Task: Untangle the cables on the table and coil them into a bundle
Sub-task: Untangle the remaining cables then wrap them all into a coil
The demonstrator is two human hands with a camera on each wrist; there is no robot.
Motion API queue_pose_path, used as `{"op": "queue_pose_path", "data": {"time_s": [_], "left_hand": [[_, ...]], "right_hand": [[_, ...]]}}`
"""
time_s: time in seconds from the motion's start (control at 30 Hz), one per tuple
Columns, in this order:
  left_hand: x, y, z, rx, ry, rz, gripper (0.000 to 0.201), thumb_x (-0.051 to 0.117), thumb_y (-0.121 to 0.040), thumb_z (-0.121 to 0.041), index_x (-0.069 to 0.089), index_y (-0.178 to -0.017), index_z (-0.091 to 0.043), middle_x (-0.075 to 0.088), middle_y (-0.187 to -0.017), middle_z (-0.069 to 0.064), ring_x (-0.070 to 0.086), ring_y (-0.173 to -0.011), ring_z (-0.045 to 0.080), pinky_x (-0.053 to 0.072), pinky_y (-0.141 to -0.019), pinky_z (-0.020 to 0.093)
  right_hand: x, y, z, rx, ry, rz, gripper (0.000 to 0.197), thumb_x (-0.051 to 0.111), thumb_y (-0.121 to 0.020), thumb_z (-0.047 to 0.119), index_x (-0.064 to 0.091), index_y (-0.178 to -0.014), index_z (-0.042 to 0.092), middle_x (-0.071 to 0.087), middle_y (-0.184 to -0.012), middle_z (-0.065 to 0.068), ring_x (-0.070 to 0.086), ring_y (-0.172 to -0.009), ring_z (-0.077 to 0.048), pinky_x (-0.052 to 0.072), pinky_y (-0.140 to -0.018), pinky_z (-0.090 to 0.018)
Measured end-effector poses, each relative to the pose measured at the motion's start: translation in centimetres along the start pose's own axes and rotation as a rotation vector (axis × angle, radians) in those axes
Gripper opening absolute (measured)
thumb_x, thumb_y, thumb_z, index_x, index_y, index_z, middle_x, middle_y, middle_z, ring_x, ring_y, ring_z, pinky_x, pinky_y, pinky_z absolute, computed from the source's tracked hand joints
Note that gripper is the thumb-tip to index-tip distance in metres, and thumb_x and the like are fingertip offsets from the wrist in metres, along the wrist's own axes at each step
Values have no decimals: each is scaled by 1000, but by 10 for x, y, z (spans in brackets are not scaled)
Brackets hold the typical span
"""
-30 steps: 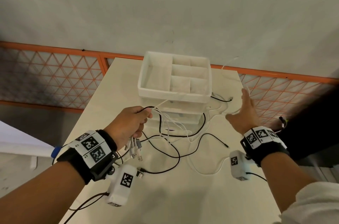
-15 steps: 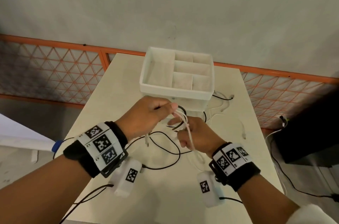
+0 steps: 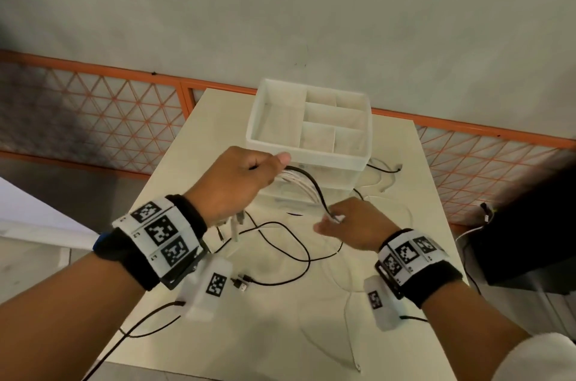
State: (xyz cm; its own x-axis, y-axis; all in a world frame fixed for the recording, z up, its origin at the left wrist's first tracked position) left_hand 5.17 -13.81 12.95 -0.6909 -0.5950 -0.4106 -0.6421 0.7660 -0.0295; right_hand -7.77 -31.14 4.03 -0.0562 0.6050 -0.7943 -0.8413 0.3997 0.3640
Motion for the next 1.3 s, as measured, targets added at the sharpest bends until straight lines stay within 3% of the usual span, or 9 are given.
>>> {"op": "queue_pose_path", "data": {"time_s": [0.2,0.43,0.63,0.73,0.83,0.97,1.03,1.17,1.3], "left_hand": [[-4,10,35,-139,-320,277,34,51,-95,-49,78,-88,-29,37,-45,-7,27,-35,6,29,-46,20],[14,5,56,-185,-401,332,32,52,-97,-42,75,-89,-22,56,-67,-3,42,-37,1,30,-40,9],[15,5,70,-184,-417,226,26,50,-100,-35,74,-92,-28,54,-57,-5,45,-45,2,35,-46,11],[20,5,77,-160,-448,228,29,50,-99,-38,76,-95,-24,71,-78,4,57,-64,10,41,-59,20],[38,7,68,-113,-420,291,31,50,-99,-41,76,-89,-28,70,-71,-7,57,-65,7,41,-61,19],[43,7,51,-114,-213,249,49,47,-100,-42,43,-57,-17,37,-43,-11,32,-42,6,28,-50,20],[37,10,57,-169,-179,277,46,47,-100,-39,47,-61,-15,38,-46,-12,31,-40,3,29,-46,16],[43,27,82,-259,-395,445,25,49,-99,-30,73,-94,-25,55,-62,-13,45,-51,0,34,-50,11],[38,28,101,-350,-337,208,24,52,-98,-23,75,-97,-15,62,-74,3,52,-65,16,42,-64,27]], "right_hand": [[-86,4,-37,194,56,-318,19,72,-83,42,64,-73,27,71,-80,-1,70,-80,-25,60,-79,-40],[-133,14,-30,53,-48,-788,11,65,-86,11,67,-88,22,66,-81,2,58,-74,-21,35,-55,-17],[-57,5,-70,178,-48,-273,50,75,-85,20,55,-129,32,72,-106,-2,68,-93,-21,47,-73,-24],[-18,8,-59,147,-77,-98,82,74,-82,24,31,-148,46,76,-85,4,71,-86,-12,53,-82,-28],[15,10,-13,-35,-201,-53,73,78,-80,37,38,-138,55,64,-57,10,59,-53,6,43,-61,-16],[47,0,-4,40,-151,52,24,74,-76,53,65,-82,32,72,-73,6,67,-68,-6,58,-74,-34],[38,-4,-21,145,-95,-3,23,71,-76,53,63,-74,31,73,-81,3,69,-76,-17,59,-80,-38],[-7,2,-25,56,-60,-551,12,70,-82,36,67,-94,34,73,-86,10,68,-80,-21,57,-78,-37],[33,5,-6,-132,-185,-472,63,74,-83,21,42,-134,38,62,-113,12,61,-62,-10,53,-78,-31]]}}
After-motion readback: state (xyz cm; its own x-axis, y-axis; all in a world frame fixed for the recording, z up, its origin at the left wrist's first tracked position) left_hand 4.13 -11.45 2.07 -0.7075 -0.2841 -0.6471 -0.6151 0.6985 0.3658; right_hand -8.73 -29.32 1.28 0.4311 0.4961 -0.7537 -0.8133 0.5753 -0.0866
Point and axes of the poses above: each hand's wrist, its own y-axis away from the middle knuckle, its own x-axis out of the palm, z = x × y, the point moved 6 cm from there along -y, towards the middle knuckle
